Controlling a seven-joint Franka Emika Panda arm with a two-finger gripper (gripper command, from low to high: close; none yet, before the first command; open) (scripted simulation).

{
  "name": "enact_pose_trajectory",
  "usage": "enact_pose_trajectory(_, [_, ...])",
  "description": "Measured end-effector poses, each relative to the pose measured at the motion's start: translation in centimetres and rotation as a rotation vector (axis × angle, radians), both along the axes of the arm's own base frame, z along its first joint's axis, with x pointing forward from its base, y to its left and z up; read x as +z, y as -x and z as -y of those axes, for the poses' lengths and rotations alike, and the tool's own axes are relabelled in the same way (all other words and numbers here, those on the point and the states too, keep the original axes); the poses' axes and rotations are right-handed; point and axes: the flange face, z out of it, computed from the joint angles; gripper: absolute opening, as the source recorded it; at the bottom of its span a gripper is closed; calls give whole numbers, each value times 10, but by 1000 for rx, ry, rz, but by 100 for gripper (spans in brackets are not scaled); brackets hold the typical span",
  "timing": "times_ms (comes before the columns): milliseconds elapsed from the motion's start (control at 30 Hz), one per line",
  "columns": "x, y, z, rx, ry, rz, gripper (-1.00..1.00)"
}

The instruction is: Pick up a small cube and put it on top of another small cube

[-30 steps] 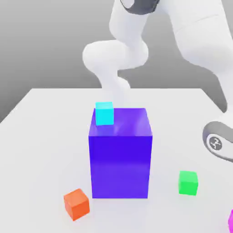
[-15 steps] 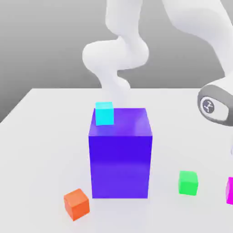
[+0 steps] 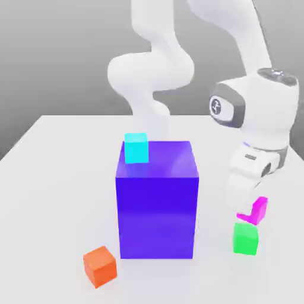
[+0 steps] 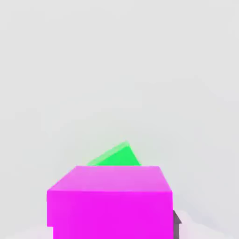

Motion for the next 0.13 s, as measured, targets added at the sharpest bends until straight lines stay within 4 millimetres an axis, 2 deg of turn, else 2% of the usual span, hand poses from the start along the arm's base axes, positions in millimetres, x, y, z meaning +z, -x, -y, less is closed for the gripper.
enact_pose_trajectory(33, [-10, 1, 0, 1, 0, 0, 100])
enact_pose_trajectory(133, [-10, 1, 0, 1, 0, 0, 100])
